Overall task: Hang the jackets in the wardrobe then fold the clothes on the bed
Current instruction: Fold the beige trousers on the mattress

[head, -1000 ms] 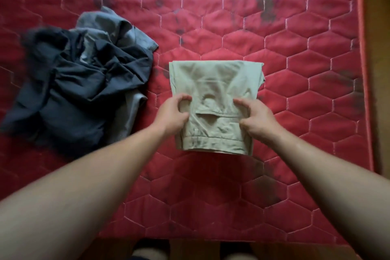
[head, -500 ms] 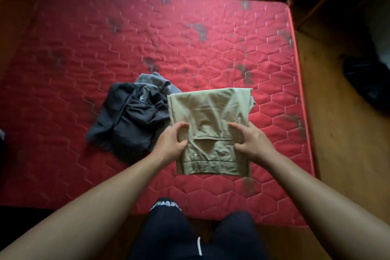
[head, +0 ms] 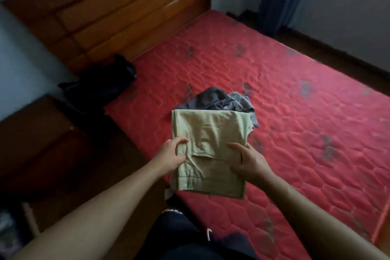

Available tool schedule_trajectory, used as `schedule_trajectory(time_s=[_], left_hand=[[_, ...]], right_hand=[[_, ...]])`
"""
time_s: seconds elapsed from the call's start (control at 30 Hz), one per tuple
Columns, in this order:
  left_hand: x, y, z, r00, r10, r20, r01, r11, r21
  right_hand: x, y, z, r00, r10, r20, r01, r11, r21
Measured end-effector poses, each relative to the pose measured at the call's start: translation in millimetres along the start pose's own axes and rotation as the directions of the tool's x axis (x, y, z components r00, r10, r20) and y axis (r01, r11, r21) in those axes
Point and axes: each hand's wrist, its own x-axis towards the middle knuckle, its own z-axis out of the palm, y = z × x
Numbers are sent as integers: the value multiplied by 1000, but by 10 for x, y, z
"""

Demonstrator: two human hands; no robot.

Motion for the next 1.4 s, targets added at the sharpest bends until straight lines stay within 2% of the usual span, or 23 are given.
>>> schedule_trajectory(time_s=[0.13,0.27,0.47,0.77,0.97,1.07,1.17,1.3,1.4], left_hand=[[-611,-609,-359,971,-177,-163,152,976,-157],[-1154,-1186,-721,901,-332,-280,246,921,-302],[-1853,-2131,-1277,788,-477,-390,281,841,-462],[-2818,-3525,-2228,618,-640,-457,336,740,-582],[-3039,-4056,-2723,514,-711,-480,262,663,-702],[-3042,-4300,-2943,441,-752,-490,257,629,-734],[-2998,-4554,-3191,338,-816,-469,276,562,-780],[-2880,-4837,-3579,215,-866,-451,227,493,-840],[-2801,-4909,-3874,157,-893,-423,205,448,-870]], right_hand=[[298,-737,296,971,-190,143,206,973,-102],[489,-1532,725,908,-313,278,361,922,-142],[659,-2777,1581,792,-434,429,523,845,-112],[755,-4637,3046,643,-517,564,623,782,6],[962,-5516,3646,568,-521,638,655,755,33],[1169,-5931,3945,521,-533,667,678,733,56],[1420,-6398,4266,427,-561,709,732,675,94],[1800,-7107,4637,285,-593,753,809,570,143],[2019,-7608,4790,199,-575,793,838,520,167]])
